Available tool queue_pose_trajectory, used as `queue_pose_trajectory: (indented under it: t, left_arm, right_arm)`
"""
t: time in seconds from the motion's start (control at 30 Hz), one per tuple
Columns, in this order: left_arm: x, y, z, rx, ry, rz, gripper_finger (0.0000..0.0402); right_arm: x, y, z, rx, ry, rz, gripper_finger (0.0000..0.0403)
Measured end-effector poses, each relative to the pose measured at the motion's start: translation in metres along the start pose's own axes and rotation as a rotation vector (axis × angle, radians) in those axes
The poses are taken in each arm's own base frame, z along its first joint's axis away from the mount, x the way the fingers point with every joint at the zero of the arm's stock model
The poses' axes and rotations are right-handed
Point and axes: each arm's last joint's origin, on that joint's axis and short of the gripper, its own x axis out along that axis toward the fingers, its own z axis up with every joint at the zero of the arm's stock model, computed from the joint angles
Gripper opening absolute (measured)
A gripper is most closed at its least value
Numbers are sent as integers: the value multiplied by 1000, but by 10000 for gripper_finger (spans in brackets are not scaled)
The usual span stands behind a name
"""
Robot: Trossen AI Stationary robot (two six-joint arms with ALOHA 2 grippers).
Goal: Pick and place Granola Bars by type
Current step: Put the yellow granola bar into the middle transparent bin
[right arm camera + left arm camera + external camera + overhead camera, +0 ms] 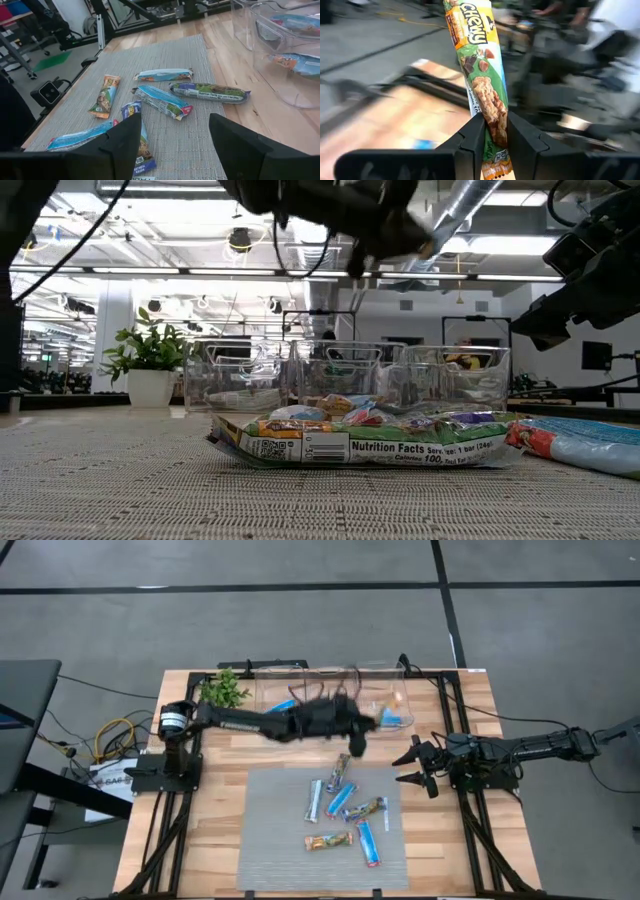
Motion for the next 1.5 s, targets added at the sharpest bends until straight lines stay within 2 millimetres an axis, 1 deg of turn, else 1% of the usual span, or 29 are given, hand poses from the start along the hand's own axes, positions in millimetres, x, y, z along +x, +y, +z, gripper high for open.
queue_pose_trajectory:
  t: [0.1, 0.23, 0.37, 0.5, 0.63, 0.73, 0.83, 1.03, 1.2, 1.37, 1.5]
  left_arm:
    - [2, 37, 8, 26, 1, 88, 65]
    - [0, 77, 16, 10, 10, 182, 65]
    - [-4, 104, 21, -3, 17, 245, 65]
    - [-7, 121, 23, -16, 25, 286, 65]
    - [-9, 129, 22, -23, 52, 307, 65]
    - [-10, 131, 16, -28, 112, 316, 65]
    - [-11, 131, 8, -41, 211, 284, 65]
    - [-18, 128, -14, -105, 470, 176, 65]
    - [-27, 127, -28, -151, 643, 160, 65]
    - [-35, 129, -36, -133, 757, 173, 65]
    - [-37, 128, -39, -125, 792, 173, 65]
  right_arm:
    - [0, 0, 0, 0, 1, 0, 226]
    - [0, 0, 0, 0, 0, 0, 226]
    - [0, 0, 0, 0, 0, 0, 226]
    - [0, 0, 0, 0, 0, 0, 226]
    - [0, 0, 0, 0, 0, 0, 226]
    - [0, 0, 0, 0, 0, 0, 226]
    - [0, 0, 0, 0, 0, 0, 226]
    - [0, 0, 0, 0, 0, 0, 226]
    - [0, 0, 0, 0, 0, 0, 226]
    - [0, 0, 0, 0, 1, 0, 226]
    - [0, 0, 0, 0, 1, 1, 226]
